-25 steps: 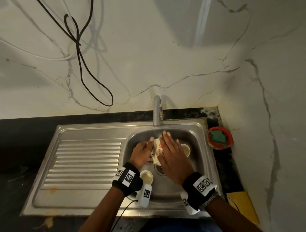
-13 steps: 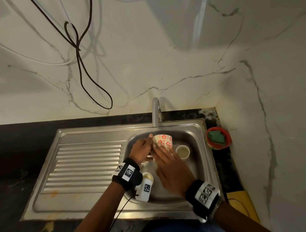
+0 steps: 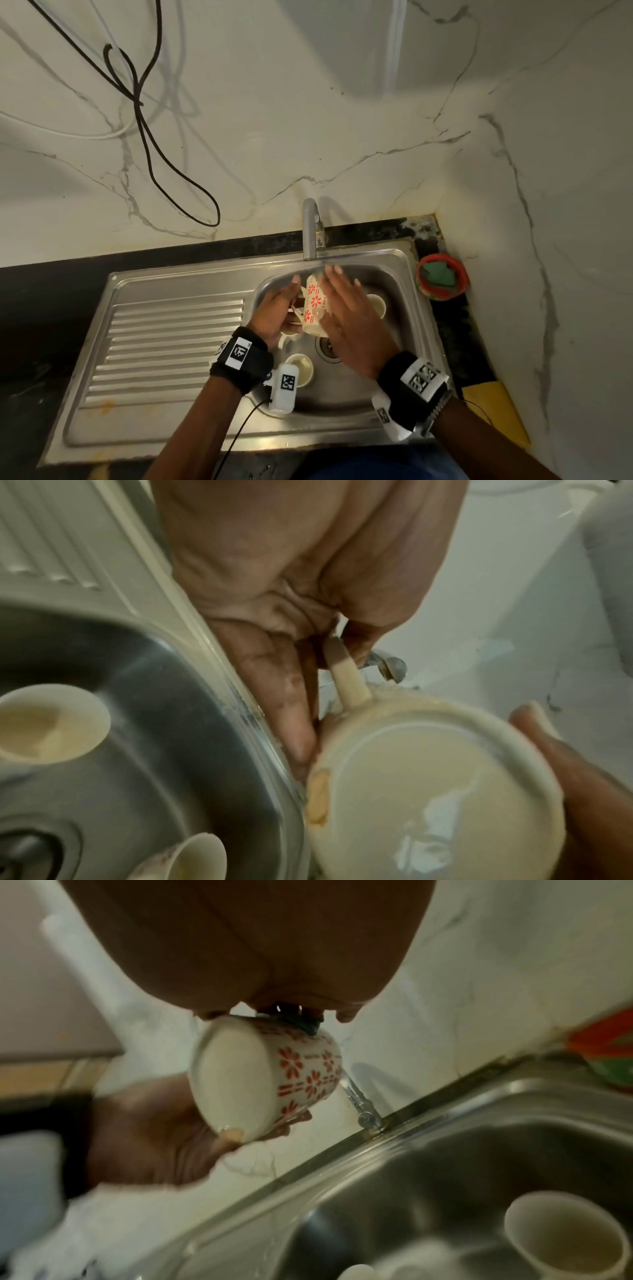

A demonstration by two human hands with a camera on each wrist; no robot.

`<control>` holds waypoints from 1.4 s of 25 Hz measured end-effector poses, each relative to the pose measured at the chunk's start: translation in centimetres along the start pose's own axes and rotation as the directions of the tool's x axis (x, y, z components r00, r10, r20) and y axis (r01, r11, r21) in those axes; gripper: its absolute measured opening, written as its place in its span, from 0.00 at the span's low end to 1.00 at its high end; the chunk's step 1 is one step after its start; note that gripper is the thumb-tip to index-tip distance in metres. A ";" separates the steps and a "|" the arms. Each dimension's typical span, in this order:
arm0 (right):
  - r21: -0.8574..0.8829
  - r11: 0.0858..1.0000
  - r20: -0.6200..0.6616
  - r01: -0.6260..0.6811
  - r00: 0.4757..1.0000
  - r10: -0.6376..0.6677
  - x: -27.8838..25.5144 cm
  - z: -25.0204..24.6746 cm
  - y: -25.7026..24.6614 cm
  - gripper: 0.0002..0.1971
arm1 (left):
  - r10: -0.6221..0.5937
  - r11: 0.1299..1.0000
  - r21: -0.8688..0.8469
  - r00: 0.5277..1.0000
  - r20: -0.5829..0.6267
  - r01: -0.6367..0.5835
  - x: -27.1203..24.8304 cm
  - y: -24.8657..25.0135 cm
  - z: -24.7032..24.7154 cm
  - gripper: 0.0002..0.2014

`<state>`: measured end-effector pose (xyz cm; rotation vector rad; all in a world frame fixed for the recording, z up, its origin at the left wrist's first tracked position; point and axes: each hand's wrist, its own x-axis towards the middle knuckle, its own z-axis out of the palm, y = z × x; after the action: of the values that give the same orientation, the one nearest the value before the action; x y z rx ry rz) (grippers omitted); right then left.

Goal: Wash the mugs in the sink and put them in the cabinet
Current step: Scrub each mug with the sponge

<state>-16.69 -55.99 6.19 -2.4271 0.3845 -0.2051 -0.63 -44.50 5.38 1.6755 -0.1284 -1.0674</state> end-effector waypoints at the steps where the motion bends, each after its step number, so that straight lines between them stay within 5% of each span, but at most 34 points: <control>1: 0.102 0.991 -0.012 -0.085 0.996 0.087 0.5 -0.6 -0.2 0.31 | -0.007 1.000 -0.018 1.000 0.017 0.007 0.0 -0.3 -0.2 0.24; 6: 0.018 0.971 0.046 0.240 0.970 -0.240 -2.0 0.8 -1.9 0.34 | -0.093 0.977 -0.194 0.996 0.004 0.092 0.4 -1.3 -1.5 0.27; 10: 0.294 0.954 0.013 -0.063 0.998 0.062 0.0 -0.7 -1.3 0.35 | -0.142 0.933 -0.325 0.988 0.062 0.155 0.3 -3.1 -1.2 0.25; 14: 0.113 0.960 0.010 0.258 0.965 -0.260 -1.7 0.3 -2.9 0.38 | -0.078 0.878 -0.462 0.991 0.110 0.121 -0.8 -2.6 -0.5 0.21; 17: 0.237 0.971 -0.023 0.023 1.000 -0.018 0.0 -0.8 -2.6 0.37 | 0.002 0.832 -0.541 0.974 0.227 0.124 -1.1 -2.1 0.3 0.20; 21: 0.149 0.965 -0.056 0.217 0.976 -0.210 -0.8 0.0 -3.4 0.36 | 0.213 0.753 -0.655 0.921 0.327 0.059 -1.5 -2.7 1.0 0.25; 24: 0.313 0.950 -0.041 0.019 0.999 -0.006 0.6 -0.6 -2.5 0.44 | -0.089 0.775 -0.567 0.937 0.338 0.278 -0.6 -3.8 0.8 0.34; 26: 0.505 0.856 0.016 -0.114 0.992 0.123 1.6 -1.2 -1.7 0.54 | -0.124 0.742 -0.564 0.900 0.417 0.363 -0.8 -3.9 1.1 0.34; 32: 0.714 0.685 -0.024 -0.142 0.973 0.227 1.2 -0.7 -0.4 0.55 | -0.241 0.881 -0.315 0.908 0.344 0.353 -1.9 -2.6 1.2 0.31; 35: 0.633 0.757 0.030 -0.163 0.982 0.186 0.9 -1.4 0.5 0.54 | -0.229 0.905 -0.284 0.926 0.302 0.316 -2.0 0.0 0.1 0.28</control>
<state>-16.28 -57.47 6.95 -1.7046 0.4664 -0.2480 -1.90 -43.40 6.54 1.2682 0.1171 -1.4390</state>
